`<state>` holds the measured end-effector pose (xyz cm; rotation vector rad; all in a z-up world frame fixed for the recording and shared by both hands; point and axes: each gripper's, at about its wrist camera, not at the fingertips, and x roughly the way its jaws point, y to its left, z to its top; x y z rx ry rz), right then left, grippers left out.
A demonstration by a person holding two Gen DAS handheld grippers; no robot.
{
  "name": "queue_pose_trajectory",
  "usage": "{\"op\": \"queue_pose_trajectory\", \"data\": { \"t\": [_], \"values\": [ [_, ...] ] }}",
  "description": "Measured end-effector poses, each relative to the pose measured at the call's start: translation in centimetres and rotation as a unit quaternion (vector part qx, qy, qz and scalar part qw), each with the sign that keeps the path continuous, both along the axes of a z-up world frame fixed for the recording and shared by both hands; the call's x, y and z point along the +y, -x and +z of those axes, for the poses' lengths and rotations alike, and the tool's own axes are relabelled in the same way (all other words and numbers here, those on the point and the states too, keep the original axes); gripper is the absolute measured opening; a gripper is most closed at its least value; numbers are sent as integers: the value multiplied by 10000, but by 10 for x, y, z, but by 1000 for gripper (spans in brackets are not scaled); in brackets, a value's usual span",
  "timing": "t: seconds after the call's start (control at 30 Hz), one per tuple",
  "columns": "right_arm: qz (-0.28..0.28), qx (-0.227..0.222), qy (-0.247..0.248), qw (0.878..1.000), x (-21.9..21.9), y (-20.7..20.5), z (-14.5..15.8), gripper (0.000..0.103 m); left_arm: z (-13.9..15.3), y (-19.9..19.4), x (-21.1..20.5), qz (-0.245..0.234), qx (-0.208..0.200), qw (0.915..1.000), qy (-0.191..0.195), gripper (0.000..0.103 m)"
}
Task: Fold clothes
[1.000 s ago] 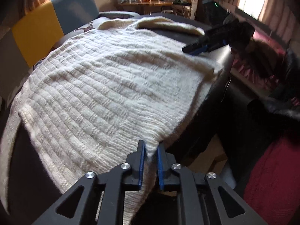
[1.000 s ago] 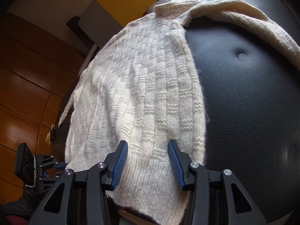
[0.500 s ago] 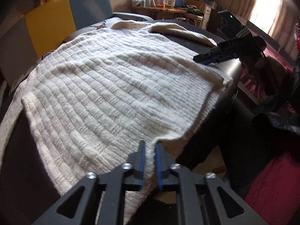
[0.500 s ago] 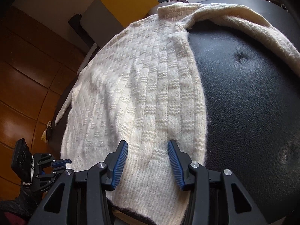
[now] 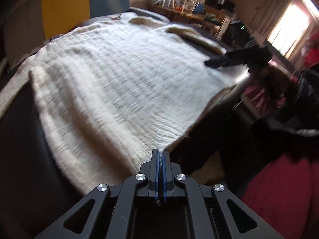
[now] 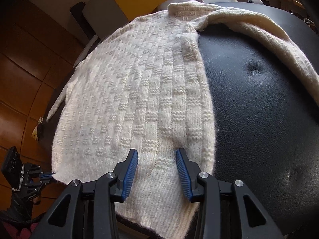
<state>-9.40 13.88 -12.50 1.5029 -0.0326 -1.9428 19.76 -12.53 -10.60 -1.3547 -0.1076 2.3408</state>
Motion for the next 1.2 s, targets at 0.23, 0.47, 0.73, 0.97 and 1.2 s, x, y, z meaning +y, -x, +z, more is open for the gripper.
{"op": "queue_pose_trajectory", "data": {
  "t": [0.23,0.47,0.73,0.97,1.2],
  "values": [
    [142,446,-439,9979,-15,-1,21,44,33,-2,-62,817,123,9910,-1050,8],
    [884,936,-284,9913,-82,-22,30,45,-12,25,-129,2534,-556,9648,-421,8],
    [1117,1141,-1398,9772,-70,-28,3,46,-22,19,-126,2640,-769,9613,163,4],
    [1044,1098,-1253,9805,-46,-34,2,48,-20,4,-143,2798,-995,9547,164,0],
    [1112,793,-499,9894,-56,-19,24,48,28,28,-144,2799,-207,9588,-450,2]
  ]
}}
